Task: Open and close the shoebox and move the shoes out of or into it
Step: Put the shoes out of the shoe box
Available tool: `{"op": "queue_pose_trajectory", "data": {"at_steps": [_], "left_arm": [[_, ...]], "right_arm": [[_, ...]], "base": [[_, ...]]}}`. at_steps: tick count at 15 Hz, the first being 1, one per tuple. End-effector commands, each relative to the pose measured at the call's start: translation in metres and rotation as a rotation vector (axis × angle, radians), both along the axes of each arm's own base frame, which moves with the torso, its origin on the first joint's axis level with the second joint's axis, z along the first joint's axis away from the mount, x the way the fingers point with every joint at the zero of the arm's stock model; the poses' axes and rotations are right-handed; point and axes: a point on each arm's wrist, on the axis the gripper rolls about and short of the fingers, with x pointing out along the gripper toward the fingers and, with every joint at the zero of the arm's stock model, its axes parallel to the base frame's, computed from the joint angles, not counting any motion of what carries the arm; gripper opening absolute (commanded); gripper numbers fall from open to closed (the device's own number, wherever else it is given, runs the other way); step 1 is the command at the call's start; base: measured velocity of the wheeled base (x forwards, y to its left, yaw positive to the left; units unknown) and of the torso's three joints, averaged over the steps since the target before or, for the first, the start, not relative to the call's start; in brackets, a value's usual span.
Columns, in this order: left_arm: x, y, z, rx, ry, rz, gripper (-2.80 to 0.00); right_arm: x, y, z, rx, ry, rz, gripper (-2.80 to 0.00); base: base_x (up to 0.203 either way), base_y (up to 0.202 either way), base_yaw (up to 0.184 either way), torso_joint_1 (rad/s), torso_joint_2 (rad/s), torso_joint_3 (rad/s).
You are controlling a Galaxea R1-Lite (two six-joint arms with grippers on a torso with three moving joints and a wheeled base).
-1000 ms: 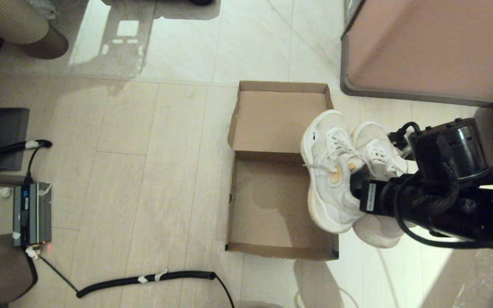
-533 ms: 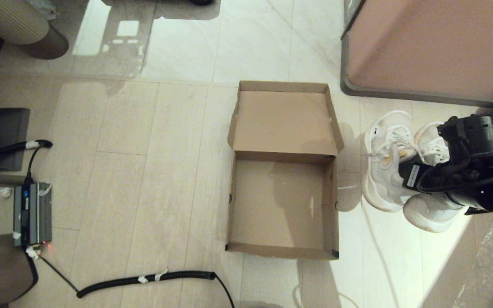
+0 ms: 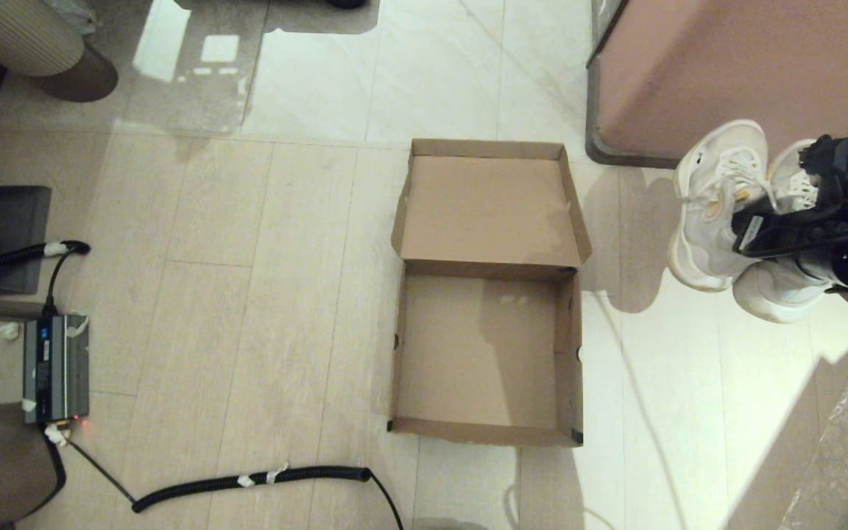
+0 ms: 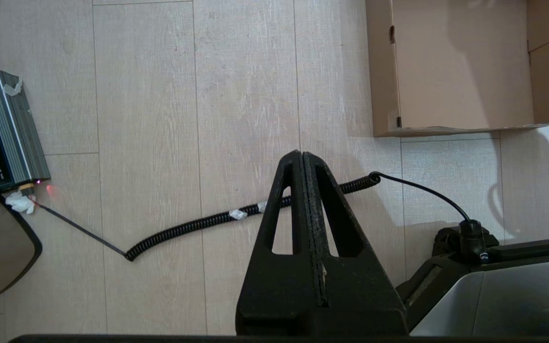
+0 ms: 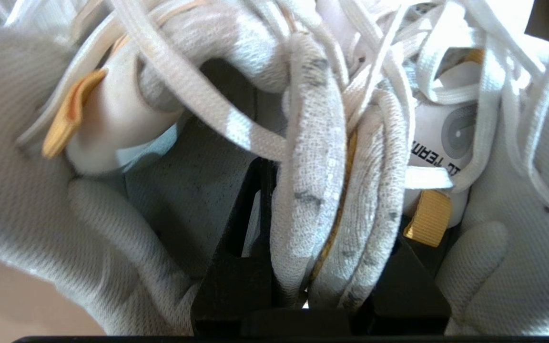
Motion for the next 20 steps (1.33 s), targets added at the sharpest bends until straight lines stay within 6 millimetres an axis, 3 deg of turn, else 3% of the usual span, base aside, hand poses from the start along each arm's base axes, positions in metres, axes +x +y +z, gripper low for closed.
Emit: {"op": "queue_pose_trajectory", "data": {"at_steps": [1, 4, 5, 8, 11, 16, 20], "left_arm": [[0.000, 0.000, 0.000, 0.000, 0.000, -0.001, -2.80], [0.000, 0.000, 0.000, 0.000, 0.001, 0.000, -2.80], [0.000, 0.000, 0.000, 0.000, 0.000, 0.000, -2.80], [0.000, 0.000, 0.000, 0.000, 0.000, 0.000, -2.80], [0.000, 0.000, 0.000, 0.000, 0.000, 0.000, -2.80], [0.000, 0.000, 0.000, 0.000, 0.001, 0.000, -2.80], [0.000, 0.000, 0.000, 0.000, 0.001, 0.000, -2.80]], "right_arm": [[-0.004, -0.001, 0.007, -0.012, -0.016, 0.036, -2.80], [-0.011, 0.000, 0.016, -0.021, -0.038, 0.041, -2.80], [-0.016, 0.000, 0.019, -0.032, -0.043, 0.044, 0.00], [-0.033, 0.003, 0.038, -0.032, -0.109, 0.053, 0.00], [-0.049, 0.003, 0.068, -0.024, -0.347, 0.047, 0.00], [-0.071, -0.001, 0.022, -0.024, -0.198, 0.000, 0.00], [-0.072, -0.001, 0.013, -0.024, -0.151, -0.001, 0.00]], "base": [[0.000, 0.000, 0.000, 0.000, 0.00, 0.000], [0.000, 0.000, 0.000, 0.000, 0.00, 0.000], [0.000, 0.000, 0.000, 0.000, 0.00, 0.000], [0.000, 0.000, 0.000, 0.000, 0.00, 0.000], [0.000, 0.000, 0.000, 0.000, 0.00, 0.000], [0.000, 0.000, 0.000, 0.000, 0.00, 0.000], [0.000, 0.000, 0.000, 0.000, 0.00, 0.000]]}}
